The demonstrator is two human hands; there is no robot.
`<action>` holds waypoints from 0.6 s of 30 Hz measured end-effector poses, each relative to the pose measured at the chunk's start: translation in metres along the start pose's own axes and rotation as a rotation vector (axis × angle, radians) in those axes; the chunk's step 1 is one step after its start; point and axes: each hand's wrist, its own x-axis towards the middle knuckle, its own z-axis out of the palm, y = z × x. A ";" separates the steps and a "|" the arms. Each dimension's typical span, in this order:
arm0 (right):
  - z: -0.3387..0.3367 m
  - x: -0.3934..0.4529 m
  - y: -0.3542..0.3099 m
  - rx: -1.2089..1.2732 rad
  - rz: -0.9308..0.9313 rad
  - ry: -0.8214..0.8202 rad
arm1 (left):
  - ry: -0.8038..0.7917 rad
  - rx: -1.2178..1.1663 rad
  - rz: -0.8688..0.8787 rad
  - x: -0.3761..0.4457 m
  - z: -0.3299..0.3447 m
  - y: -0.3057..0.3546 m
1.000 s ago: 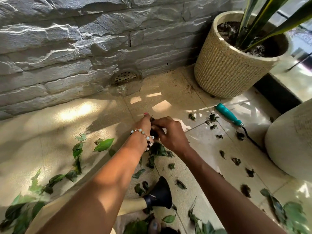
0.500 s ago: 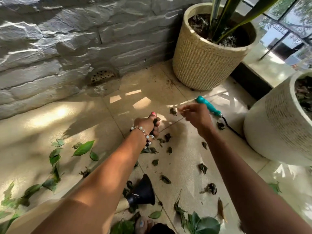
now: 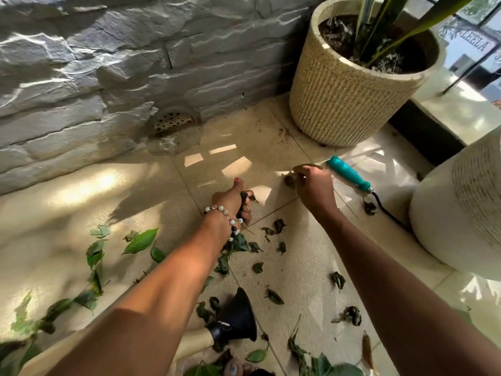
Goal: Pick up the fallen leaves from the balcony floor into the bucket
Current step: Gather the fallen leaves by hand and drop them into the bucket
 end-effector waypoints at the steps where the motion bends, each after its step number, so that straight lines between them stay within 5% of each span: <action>1: 0.000 -0.002 -0.007 -0.033 -0.102 -0.044 | -0.005 -0.001 0.000 0.000 0.000 0.000; 6: 0.009 -0.015 -0.009 -0.248 -0.217 -0.229 | 0.004 0.013 -0.007 0.001 0.001 -0.004; 12: -0.009 -0.029 0.016 -0.024 0.094 0.006 | 0.016 0.036 -0.011 -0.005 0.002 -0.004; 18: -0.010 -0.053 0.033 -0.223 -0.002 -0.150 | 0.030 0.063 -0.036 -0.010 0.008 -0.010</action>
